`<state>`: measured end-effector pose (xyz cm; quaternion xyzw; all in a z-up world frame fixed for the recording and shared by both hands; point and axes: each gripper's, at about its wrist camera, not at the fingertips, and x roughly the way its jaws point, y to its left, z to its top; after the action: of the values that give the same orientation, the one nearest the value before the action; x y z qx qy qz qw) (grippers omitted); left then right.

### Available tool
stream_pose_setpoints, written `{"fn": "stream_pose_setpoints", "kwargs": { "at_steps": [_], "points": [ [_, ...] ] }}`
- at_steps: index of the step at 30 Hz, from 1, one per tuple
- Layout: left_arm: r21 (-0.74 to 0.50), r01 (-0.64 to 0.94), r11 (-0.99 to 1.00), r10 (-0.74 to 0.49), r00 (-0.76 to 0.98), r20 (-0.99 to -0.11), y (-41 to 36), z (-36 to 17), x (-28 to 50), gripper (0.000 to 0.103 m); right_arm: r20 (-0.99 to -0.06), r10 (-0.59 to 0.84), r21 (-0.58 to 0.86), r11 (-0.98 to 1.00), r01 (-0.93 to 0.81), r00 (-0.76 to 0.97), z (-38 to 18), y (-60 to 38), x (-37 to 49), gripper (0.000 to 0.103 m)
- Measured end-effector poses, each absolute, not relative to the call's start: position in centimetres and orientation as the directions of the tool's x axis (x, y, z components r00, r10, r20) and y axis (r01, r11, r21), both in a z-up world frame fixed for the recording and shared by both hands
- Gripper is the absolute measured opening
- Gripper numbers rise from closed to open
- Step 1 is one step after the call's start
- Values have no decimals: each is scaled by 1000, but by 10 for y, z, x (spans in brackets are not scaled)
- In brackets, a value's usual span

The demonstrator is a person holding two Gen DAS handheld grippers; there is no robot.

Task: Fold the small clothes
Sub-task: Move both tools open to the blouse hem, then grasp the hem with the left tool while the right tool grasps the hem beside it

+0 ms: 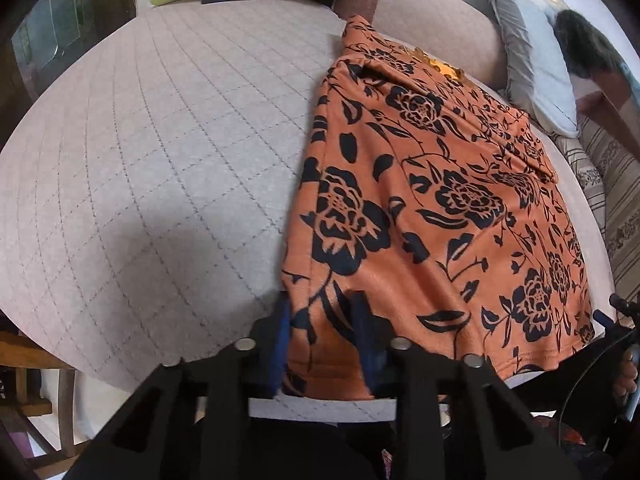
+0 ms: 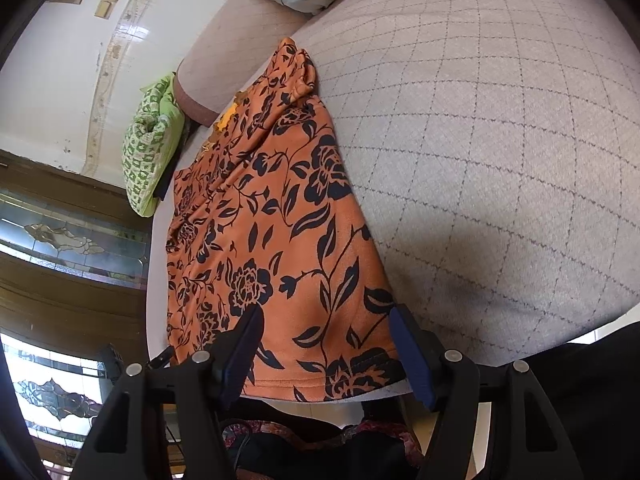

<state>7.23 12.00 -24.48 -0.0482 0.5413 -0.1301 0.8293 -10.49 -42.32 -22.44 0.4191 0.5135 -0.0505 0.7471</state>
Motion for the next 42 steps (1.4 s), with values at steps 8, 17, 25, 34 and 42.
{"fn": "stream_pose_setpoints", "kwargs": {
  "at_steps": [8, 17, 25, 34, 42],
  "points": [
    [-256, 146, 956, -293, 366, -884, 123, -243, 81, 33, -800, 362, 587, 639, 498, 479, -222, -423, -103, 69],
    [-162, 226, 961, -243, 403, -882, 105, -243, 79, 10, -796, 365, 593, 631, 501, 483, -225, -425, -103, 68],
    [-157, 268, 951, -268, 455, -849, 101, -227, 72, 9, -788, 382, 607, 619, 499, 483, -230, -427, -103, 68],
    [-143, 281, 949, -252, 404, -879, 89, -243, 79, 53, -820, 364, 564, 646, 514, 442, -244, -424, -97, 68],
    [-167, 342, 925, -307, 412, -858, 82, -236, 75, 11, -853, 287, 475, 772, 422, 435, -229, -411, -85, 61]
  ]
}}
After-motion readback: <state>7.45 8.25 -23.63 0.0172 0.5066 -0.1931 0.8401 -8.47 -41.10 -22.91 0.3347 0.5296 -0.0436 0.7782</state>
